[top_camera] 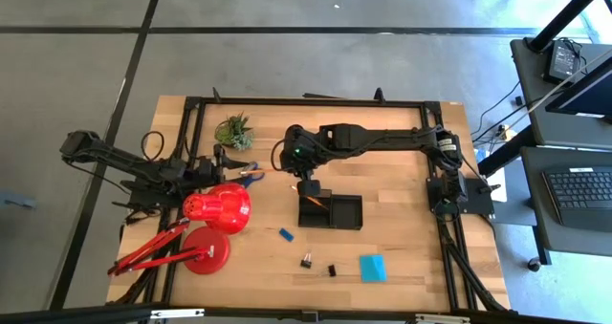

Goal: Pick and place office supplies into organizer
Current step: Put the orange pencil into the black desk organizer

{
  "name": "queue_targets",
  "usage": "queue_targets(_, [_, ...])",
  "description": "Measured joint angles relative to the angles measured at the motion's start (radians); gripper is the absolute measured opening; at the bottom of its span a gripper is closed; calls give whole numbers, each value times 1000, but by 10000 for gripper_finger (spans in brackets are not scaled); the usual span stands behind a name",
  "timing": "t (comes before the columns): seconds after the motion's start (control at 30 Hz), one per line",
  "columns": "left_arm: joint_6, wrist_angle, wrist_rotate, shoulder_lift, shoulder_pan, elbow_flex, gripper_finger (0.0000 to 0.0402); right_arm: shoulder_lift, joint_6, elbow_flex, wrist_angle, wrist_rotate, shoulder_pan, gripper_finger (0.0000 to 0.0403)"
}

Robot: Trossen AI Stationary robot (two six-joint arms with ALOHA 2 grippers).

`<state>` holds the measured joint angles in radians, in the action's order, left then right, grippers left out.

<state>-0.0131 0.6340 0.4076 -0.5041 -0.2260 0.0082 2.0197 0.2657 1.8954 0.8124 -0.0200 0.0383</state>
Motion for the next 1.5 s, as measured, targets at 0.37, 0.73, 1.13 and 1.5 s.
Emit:
queue_targets(0.37, [-34, 43, -2, 0, 0, 0, 164, 0, 0, 0, 0, 0, 0, 30])
queue_targets(0.73, [-36, 44, -2, -17, 0, 0, 119, 0, 2, 0, -1, 0, 0, 30])
queue_targets(1.13, [-75, 51, -3, -17, 0, 0, 73, 0, 2, 0, -1, 1, 0, 30])
queue_targets(1.5, [-107, 51, -9, -17, 0, 0, 20, 0, 2, 0, -1, 3, 0, 31])
